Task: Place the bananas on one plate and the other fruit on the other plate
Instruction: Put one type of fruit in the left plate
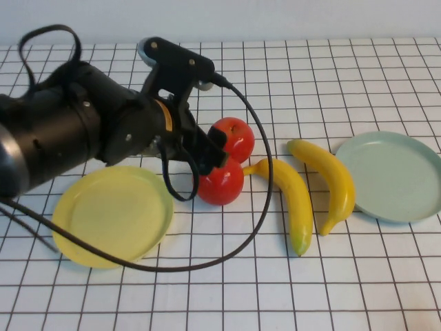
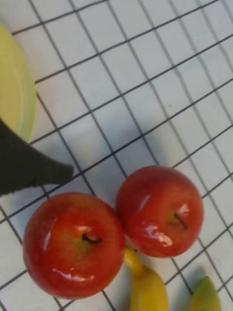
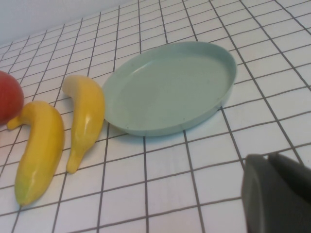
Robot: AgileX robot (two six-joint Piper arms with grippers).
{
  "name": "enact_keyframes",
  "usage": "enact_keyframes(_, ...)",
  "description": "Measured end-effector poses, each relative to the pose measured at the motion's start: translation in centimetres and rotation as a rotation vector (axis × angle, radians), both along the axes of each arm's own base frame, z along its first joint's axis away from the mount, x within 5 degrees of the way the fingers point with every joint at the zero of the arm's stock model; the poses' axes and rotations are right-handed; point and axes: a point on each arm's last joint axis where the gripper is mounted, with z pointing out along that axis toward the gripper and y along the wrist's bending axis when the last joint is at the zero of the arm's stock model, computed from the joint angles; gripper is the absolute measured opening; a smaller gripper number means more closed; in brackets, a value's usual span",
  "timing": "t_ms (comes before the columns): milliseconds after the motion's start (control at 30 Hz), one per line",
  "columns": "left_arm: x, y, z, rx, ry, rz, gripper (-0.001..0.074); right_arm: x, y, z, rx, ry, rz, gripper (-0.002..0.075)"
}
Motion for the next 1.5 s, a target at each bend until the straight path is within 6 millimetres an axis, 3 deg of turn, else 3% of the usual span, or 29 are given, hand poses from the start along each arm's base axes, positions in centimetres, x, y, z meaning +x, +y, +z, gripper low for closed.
enact_keyframes(100, 0.8, -0.8, -2.7, 0.021, 0.074, 0.013, 0.0664, 0.0, 0.0, 0.0, 0.0, 0.0, 0.0, -0.0016)
enact_keyframes(233, 1.6, -1.9, -5.9, 0.061, 0.133, 0.002, 0.0668, 0.0, 0.0, 0.0, 0.0, 0.0, 0.0, -0.0016)
enact_keyframes(400, 1.9, -3.1, -7.5, 0.049, 0.129, -0.027, 0.0668, 0.0, 0.0, 0.0, 0.0, 0.0, 0.0, -0.0016)
enact_keyframes(733, 1.8, -4.5, -7.5, -0.009, 0.075, -0.07, 0.0668, 0.0, 0.0, 0.0, 0.0, 0.0, 0.0, -0.0016)
enact_keyframes(1367, 2.6, -5.0, -9.1, 0.002, 0.07, -0.084, 0.0667, 0.0, 0.0, 0.0, 0.0, 0.0, 0.0, -0.0016)
enact_keyframes(1500, 2.6, -5.0, -9.1, 0.002, 0.07, -0.083, 0.0591, 0.0, 0.0, 0.0, 0.0, 0.0, 0.0, -0.0016)
